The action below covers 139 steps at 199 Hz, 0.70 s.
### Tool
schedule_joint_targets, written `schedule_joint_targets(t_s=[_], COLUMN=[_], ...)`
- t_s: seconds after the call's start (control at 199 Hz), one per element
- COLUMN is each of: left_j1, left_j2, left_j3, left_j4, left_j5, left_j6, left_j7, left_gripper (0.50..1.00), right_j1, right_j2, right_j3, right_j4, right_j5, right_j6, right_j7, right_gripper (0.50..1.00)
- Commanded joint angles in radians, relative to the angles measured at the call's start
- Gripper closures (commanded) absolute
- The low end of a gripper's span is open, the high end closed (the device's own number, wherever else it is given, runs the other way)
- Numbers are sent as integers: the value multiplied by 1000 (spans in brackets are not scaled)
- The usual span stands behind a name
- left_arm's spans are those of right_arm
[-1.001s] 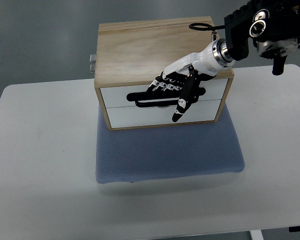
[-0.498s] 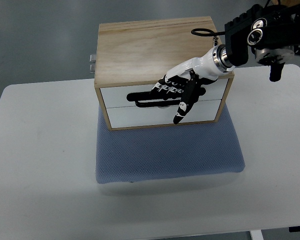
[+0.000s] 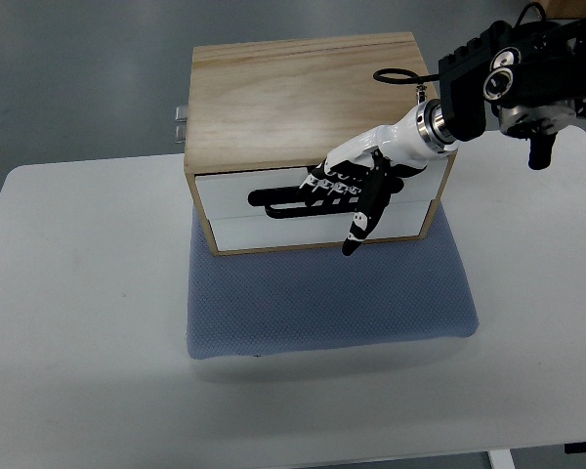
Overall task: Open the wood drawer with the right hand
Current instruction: 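Pull the handle with the right hand toward the robot, sliding the drawer out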
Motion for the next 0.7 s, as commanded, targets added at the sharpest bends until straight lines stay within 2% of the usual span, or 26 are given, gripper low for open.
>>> schedule_joint_targets(t_s=[0.0,0.694], left_j1=[0,0], left_j2=[0,0], left_j3=[0,0], left_j4=[0,0], left_j5=[0,0], left_j6=[0,0], left_j7=[0,0], left_gripper=[500,500], right_j1=[3,42], right_j2=[-7,-79], right_j3=[0,0], right_j4=[13,117], right_j5=[-2,-3], right_j6=[5,88], right_j7=[-1,-3], right_gripper=[556,554])
